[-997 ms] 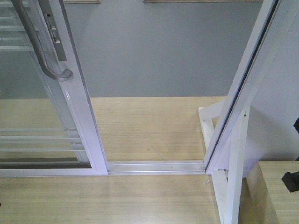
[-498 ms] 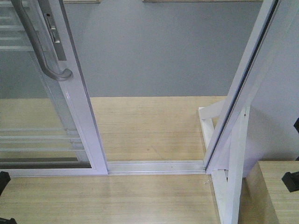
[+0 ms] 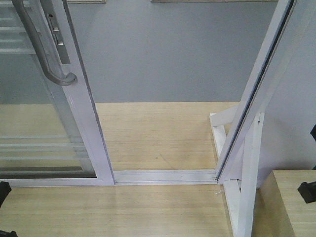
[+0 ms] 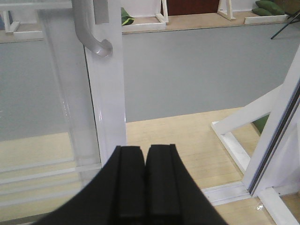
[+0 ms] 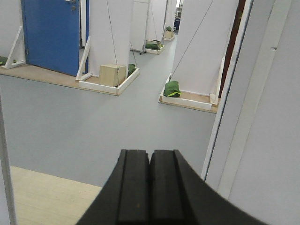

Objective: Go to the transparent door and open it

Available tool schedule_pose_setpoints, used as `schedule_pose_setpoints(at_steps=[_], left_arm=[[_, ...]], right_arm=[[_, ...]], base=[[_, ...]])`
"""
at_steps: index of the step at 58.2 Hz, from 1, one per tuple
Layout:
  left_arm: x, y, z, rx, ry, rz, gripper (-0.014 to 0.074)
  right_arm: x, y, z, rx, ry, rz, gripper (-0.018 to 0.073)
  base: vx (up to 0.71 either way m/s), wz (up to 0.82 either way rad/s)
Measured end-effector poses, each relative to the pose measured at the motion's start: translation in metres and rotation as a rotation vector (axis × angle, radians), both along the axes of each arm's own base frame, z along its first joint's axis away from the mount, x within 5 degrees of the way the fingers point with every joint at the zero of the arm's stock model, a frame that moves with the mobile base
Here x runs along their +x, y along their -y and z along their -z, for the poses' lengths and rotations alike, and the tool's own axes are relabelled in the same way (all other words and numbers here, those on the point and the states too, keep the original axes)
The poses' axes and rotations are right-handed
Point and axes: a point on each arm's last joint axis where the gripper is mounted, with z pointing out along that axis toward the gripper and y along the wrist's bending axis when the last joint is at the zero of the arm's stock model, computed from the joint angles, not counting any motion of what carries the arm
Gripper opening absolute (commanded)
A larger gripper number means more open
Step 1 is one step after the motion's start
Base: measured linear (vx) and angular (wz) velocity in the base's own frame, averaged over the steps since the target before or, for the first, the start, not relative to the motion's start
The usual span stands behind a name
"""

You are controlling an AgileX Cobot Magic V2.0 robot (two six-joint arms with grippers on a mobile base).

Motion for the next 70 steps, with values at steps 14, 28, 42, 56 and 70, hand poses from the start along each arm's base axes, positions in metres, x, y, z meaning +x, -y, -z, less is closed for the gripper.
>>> schedule_pose_setpoints(at_steps=[14,28,42,56,70], left_arm=[[0.0,0.0,0.0,0.0,-0.001,0.0,-0.0006],[0.0,0.0,0.0,0.0,-0.001,0.0,-0.0006],[0.0,0.0,0.0,0.0,-0.002,0.001,-0.0006],[0.0,0.0,0.001,0.001,-0.007,0.002,-0.0006],[0.0,0.0,0.001,0.001,-0.007,0.002,-0.0006]], right_arm=[[-0.004,0.0,-0.001,0.189,-0.027,-0.003,-0.0009],[-0.02,0.002,0.028,0.026,0.119,-0.027,-0.0009],[-0.026,0.004,0.057,0.049,0.046,-0.026,-0.0009],[-0.026,0.003,0.062,0.037,-0.002,-0.025,-0.0009],[-0.026,0.003,0.062,0.035,-0.003,-0.026,-0.0009]], base=[[0.0,0.0],[0.0,0.0],[0.0,0.0],[0.0,0.0],[0.0,0.0]])
